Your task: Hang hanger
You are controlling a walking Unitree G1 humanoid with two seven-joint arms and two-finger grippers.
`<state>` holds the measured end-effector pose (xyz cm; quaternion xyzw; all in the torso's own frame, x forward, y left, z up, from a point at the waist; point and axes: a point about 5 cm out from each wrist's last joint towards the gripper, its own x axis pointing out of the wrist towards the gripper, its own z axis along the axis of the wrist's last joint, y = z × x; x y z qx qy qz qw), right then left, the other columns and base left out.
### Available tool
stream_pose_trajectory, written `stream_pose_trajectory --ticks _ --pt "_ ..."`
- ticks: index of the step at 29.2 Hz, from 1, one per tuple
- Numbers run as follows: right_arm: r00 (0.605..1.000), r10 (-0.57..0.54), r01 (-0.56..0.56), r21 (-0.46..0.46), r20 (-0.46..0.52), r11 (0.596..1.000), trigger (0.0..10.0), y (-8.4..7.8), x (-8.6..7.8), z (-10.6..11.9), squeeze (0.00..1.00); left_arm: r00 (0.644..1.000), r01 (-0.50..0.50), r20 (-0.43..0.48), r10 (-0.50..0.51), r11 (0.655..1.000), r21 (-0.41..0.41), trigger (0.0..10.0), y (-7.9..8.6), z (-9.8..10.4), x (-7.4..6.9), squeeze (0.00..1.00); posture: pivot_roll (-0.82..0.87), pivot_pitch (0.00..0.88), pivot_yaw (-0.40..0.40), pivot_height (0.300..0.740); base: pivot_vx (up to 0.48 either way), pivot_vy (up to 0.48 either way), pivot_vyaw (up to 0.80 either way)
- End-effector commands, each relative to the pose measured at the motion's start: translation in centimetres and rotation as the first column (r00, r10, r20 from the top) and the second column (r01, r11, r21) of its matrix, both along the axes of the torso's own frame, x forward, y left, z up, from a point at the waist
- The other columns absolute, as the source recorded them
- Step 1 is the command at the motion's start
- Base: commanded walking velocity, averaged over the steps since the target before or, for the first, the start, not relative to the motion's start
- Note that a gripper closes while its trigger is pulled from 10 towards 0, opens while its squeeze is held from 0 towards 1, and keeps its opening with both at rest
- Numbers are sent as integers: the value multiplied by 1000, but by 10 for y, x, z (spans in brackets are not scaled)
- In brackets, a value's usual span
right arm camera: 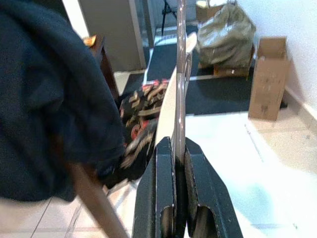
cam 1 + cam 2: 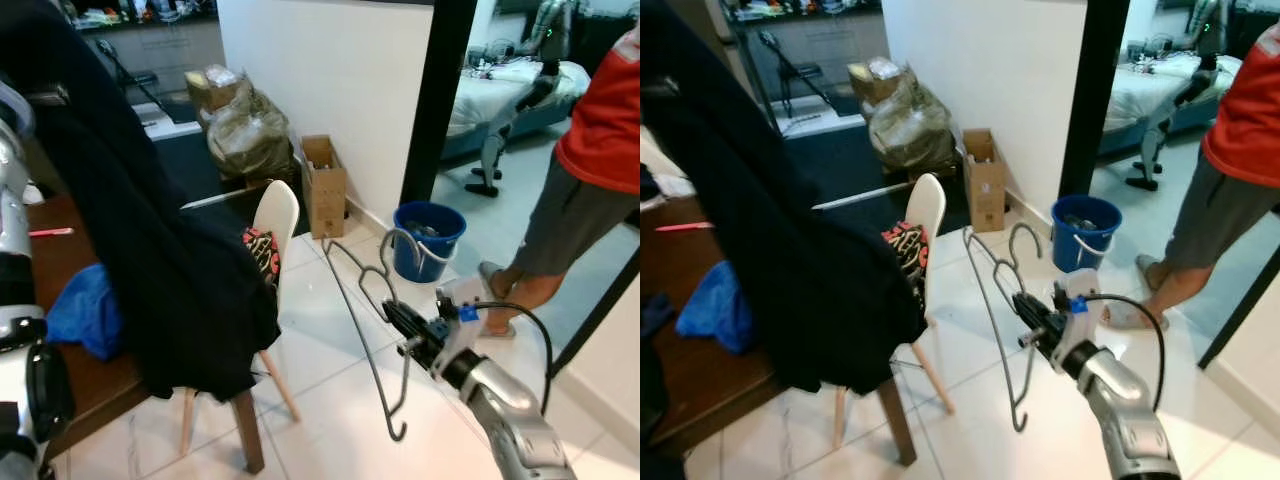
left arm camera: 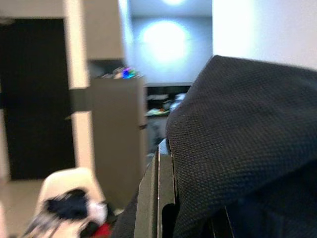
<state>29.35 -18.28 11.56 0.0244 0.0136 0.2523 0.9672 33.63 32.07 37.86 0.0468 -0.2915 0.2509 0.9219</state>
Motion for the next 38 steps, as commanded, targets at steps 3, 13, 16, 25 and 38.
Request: stream_pose_trajectory --ticks 3,13,16,25,38 --pt "1000 22 -22 11 5 1000 10000 6 -1 1 0 992 -125 -8 124 990 -59 10000 33 -9 -12 0 -89 0 28 740 407 0 0" --pt "999 42 -42 33 15 999 10000 7 -3 4 0 893 -60 -451 -4 990 -128 10000 23 -120 22 0 -90 0 29 740 230 0 0" --pt "999 41 -41 34 14 999 10000 7 -4 4 0 867 -14 -493 -68 987 -160 10000 14 -137 26 0 -93 0 31 740 0 0 0" --pt "999 43 -43 35 11 998 10000 7 -5 4 0 661 209 -739 -128 978 18 10000 -31 -190 36 0 -91 0 30 740 0 0 0" --pt "999 48 -48 50 1 998 10000 7 -6 4 0 57 678 -969 240 703 214 10000 -29 -235 -19 1000 -84 0 29 740 0 0 0"
